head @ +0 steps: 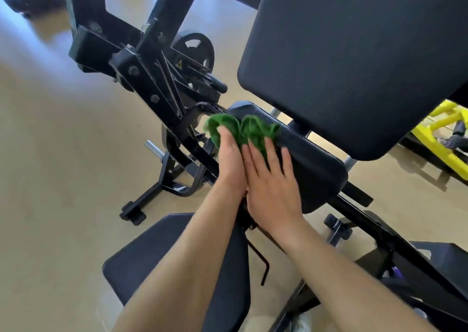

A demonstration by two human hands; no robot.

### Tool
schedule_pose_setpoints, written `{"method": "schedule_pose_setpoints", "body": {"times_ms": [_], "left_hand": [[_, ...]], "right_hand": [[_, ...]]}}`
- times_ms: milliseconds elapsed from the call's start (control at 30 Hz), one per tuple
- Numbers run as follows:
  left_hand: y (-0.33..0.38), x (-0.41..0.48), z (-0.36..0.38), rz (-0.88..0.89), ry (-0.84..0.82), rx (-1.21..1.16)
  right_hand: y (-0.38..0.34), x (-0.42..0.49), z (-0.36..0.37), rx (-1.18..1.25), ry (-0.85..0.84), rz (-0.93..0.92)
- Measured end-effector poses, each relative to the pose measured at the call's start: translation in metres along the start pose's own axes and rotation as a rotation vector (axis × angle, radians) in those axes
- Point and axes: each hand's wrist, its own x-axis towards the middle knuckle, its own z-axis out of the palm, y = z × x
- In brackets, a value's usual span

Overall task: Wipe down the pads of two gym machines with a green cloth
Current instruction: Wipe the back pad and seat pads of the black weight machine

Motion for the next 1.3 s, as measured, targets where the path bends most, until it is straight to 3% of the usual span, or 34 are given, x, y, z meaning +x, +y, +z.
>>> {"method": "schedule_pose_setpoints", "body": {"times_ms": [167,533,867,1000,1133,1300], "left_hand": [[0.012,0.018,0.0,0.02,0.013,0.084],[-0.096,-0.1,0.017,-0.192,-0.118,0.028],[-0.004,-0.012,0.004,-0.021,0.016,-0.113],[-0.01,-0.008,-0.004,-0.078,0.0,-0.156],[-0.058,-0.042,-0.003,-0.153,0.021,-0.037],[-0.09,-0.122,0.01,-0.253,-0.122,0.085]], "right_hand": [[0.0,0.04,-0.02,-0.169,-0.032,-0.09],[0.046,-0.077,-0.005,-0.346,-0.228,-0.056],[-0.002,0.051,-0.015,-0.582,-0.125,-0.297],[-0.009,0.046,-0.002,-0.597,-0.132,-0.245],[0.012,-0.015,0.014,-0.482,-0.16,-0.125],[0.041,-0.089,0.023,-0.268,-0.1,0.094]]}}
